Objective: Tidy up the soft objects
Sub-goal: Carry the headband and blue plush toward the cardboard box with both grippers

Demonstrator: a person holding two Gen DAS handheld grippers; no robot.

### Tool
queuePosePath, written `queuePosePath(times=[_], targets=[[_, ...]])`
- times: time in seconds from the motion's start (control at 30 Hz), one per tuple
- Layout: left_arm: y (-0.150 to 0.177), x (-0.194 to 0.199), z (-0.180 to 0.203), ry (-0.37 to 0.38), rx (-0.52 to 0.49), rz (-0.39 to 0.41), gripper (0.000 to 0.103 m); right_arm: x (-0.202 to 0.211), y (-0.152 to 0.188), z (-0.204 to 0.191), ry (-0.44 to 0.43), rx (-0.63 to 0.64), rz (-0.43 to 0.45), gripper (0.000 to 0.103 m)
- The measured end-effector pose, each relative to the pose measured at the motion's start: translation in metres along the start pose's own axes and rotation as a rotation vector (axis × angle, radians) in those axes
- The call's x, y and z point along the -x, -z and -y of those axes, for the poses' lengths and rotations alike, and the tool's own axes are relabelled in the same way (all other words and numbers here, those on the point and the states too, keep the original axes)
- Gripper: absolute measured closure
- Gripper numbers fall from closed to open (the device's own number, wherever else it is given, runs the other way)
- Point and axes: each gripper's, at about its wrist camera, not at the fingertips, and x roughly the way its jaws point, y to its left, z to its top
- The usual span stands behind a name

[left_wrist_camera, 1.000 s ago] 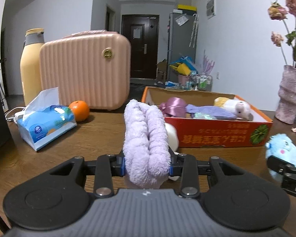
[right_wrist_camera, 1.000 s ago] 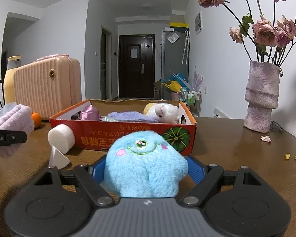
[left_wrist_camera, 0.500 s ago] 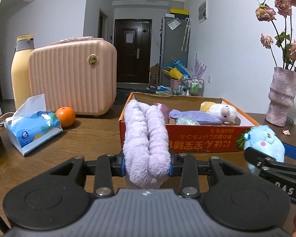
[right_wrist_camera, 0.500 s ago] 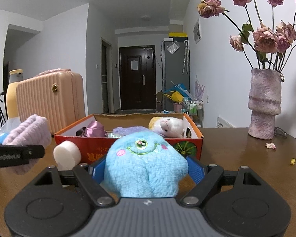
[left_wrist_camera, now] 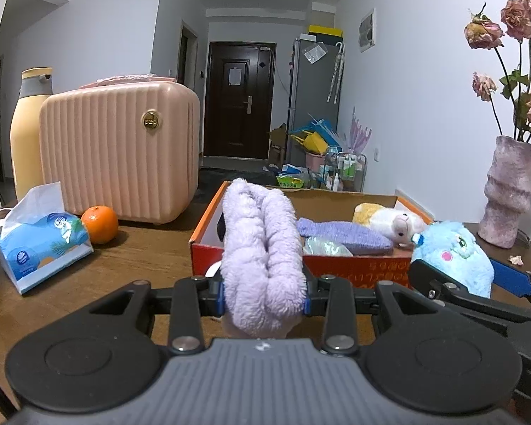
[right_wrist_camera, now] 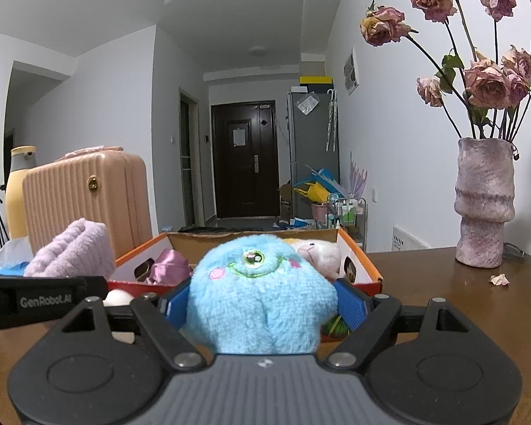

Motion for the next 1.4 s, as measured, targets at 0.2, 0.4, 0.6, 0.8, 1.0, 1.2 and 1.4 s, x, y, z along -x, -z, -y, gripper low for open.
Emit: queuePosePath(times=[0.2,0.4,0.6,0.8,1.0,1.2,1.4], targets=[[-0.007,-0.015,0.004,-0.005,0.008,0.008,0.067,-0.017,-0.004,0.000,0.002,0.008,0.015,0.021],[-0.015,-0.032,0.007,-0.010,0.017,0.018,0.067,-0.034,-0.010,0.001,0.000,0.015,0.035,0.021],[-0.022,-0.049,0.011,-0.011,0.018,0.026,0.067,-0.052,-0.014,0.003,-0.003,0.019,0.045,0.021],[-0.029,-0.065,0.014,-0.014,0.017,0.034,0.067,-0.072,-0.019,0.006,-0.005,0.026,0.054,0.021],[-0.037,-0.081,0.016,-0.022,0.019,0.041,0.067,-0.091,-0.024,0.007,-0.004,0.031,0.063,0.021],[-0.044,-0.099,0.017,-0.031,0.022,0.046,0.067,-0.110,-0.029,0.009,-0.012,0.020,0.063,0.021],[-0.050,-0.111,0.018,-0.042,0.023,0.059,0.067,-0.125,-0.031,0.008,-0.014,0.019,0.061,0.021]])
